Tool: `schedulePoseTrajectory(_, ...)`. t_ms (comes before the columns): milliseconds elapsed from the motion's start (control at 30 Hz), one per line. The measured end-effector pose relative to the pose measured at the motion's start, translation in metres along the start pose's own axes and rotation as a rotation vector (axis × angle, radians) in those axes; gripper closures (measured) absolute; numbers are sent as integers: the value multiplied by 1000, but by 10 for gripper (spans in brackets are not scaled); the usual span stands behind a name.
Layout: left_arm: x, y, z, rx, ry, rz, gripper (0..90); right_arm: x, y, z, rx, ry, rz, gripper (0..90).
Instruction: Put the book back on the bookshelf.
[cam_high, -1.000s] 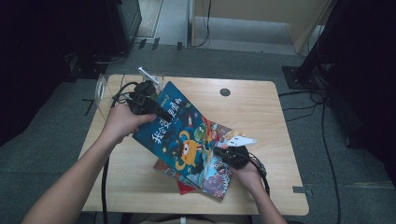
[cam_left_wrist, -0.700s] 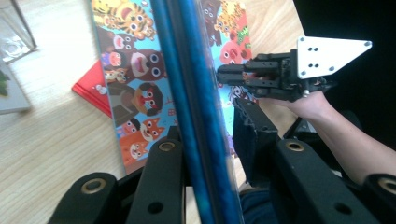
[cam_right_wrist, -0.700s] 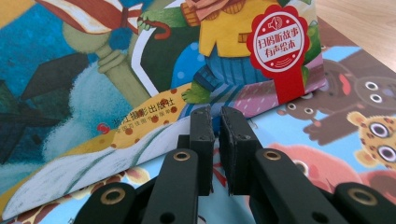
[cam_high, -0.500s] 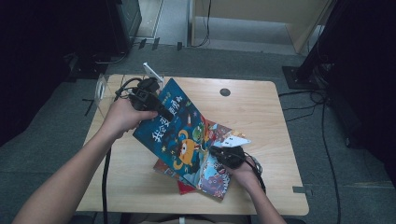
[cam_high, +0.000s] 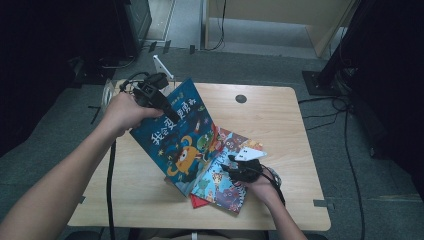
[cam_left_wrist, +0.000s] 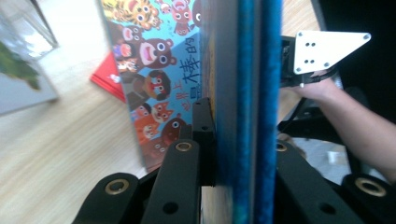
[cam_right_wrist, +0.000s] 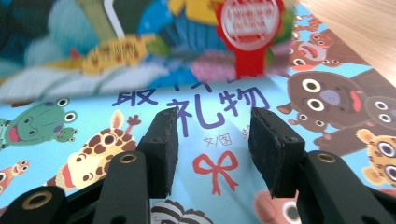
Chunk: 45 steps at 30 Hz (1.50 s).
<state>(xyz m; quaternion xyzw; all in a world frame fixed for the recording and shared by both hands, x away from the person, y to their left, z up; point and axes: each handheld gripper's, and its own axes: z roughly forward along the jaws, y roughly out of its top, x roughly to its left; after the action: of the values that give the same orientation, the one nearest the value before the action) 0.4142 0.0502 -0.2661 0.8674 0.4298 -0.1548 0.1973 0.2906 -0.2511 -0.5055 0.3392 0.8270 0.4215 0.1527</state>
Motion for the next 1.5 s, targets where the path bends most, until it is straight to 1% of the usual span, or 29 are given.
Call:
schedulePoseTrajectory(67, -5, 0, -6, 0, 45, 11, 835, 0, 0, 0, 3, -6, -9, 525)
schedulePoseTrajectory(167, -9, -1, -15, 3, 85, 25, 835, 1, 0, 0, 16, -11, -27, 524)
schedulePoseTrajectory(233, -11, -1, -20, 7, 100, 32, 835, 2, 1, 0, 16, -13, -29, 522)
schedulePoseTrajectory(400, -14, -3, -31, 2, 126, 30, 835, 1, 0, 0, 15, -14, -18, 493)
schedulePoseTrajectory(467, -15, -4, -36, -3, 131, 27, 835, 0, 0, 1, 16, -14, -12, 481)
schedulePoseTrajectory(600, -12, -7, -44, -14, 129, 8, 834, -1, 0, 1, 15, -12, 3, 449)
schedulePoseTrajectory(733, -10, -11, -49, -17, 133, -1, 834, -2, 1, 2, 14, -9, -2, 433)
schedulePoseTrajectory(900, -2, -20, -57, -32, 121, -32, 834, -3, 2, 4, 22, -3, -4, 429)
schedulePoseTrajectory(1167, 10, -39, -71, -53, 121, -88, 831, -5, 7, 8, 33, -1, -13, 423)
schedulePoseTrajectory(1300, 18, -51, -76, -67, 128, -116, 831, -7, 8, 10, 25, 1, -9, 421)
schedulePoseTrajectory(1367, 21, -57, -79, -71, 131, -130, 831, -8, 10, 11, 38, 0, -11, 411)
schedulePoseTrajectory(1500, 27, -69, -84, -79, 135, -150, 830, -12, 11, 14, 27, -2, -10, 406)
